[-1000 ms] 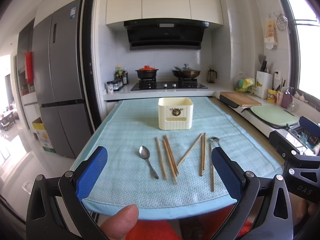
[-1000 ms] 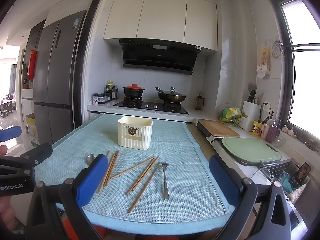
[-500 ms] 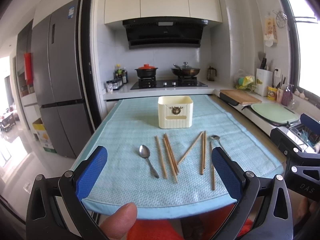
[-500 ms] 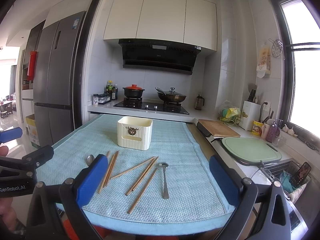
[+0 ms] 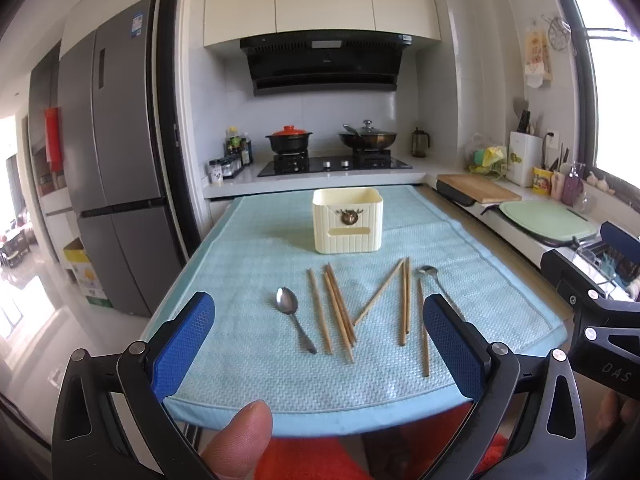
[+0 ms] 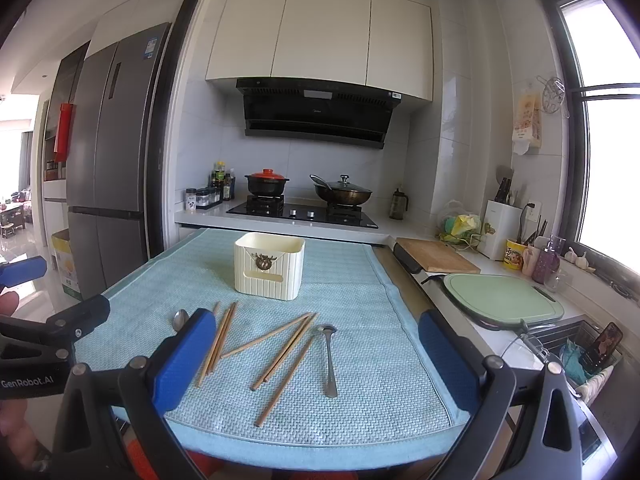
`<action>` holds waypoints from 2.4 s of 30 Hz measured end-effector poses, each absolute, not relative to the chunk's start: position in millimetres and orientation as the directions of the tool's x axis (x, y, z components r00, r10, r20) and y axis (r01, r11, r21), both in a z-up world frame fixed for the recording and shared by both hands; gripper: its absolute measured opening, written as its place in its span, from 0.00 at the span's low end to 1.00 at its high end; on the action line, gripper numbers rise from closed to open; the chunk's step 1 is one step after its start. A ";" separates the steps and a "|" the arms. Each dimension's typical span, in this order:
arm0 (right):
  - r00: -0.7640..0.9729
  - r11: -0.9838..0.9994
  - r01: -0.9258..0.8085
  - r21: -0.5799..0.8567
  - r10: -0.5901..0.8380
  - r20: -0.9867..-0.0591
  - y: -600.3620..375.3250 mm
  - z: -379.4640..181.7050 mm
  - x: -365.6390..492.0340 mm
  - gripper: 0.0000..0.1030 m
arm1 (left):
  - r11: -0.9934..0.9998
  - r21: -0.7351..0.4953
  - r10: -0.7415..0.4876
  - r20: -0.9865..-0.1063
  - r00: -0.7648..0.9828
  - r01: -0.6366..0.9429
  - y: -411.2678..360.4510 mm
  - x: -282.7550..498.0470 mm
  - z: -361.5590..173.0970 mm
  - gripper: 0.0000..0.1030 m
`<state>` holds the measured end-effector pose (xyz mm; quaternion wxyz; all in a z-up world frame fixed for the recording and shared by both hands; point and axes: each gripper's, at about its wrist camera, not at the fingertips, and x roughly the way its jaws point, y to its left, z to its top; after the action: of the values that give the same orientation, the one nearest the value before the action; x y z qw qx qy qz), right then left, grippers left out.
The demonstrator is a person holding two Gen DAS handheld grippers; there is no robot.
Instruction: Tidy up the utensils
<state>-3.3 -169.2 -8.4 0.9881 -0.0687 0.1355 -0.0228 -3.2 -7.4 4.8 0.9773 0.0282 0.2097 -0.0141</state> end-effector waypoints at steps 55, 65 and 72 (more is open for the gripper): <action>0.953 0.992 0.000 -0.129 -0.039 -0.301 -166.1 -15.0 9.7 1.00 | 0.998 0.060 0.024 -0.457 0.889 0.004 -0.3 10.1 -8.8 1.00; 0.949 0.993 -0.009 -0.117 -0.029 -0.313 -166.3 -16.5 13.7 1.00 | 0.999 0.054 0.019 -0.473 0.881 0.007 1.4 13.8 -9.0 1.00; 0.945 0.993 -0.036 -0.113 -0.003 -0.328 -164.5 -18.1 18.4 1.00 | 0.999 0.050 0.008 -0.471 0.882 0.018 3.2 13.7 -10.0 1.00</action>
<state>18.4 -164.5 -18.1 0.9843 -0.0587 0.1660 0.0084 13.7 3.2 -10.0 0.9697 0.0263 0.2428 -0.0025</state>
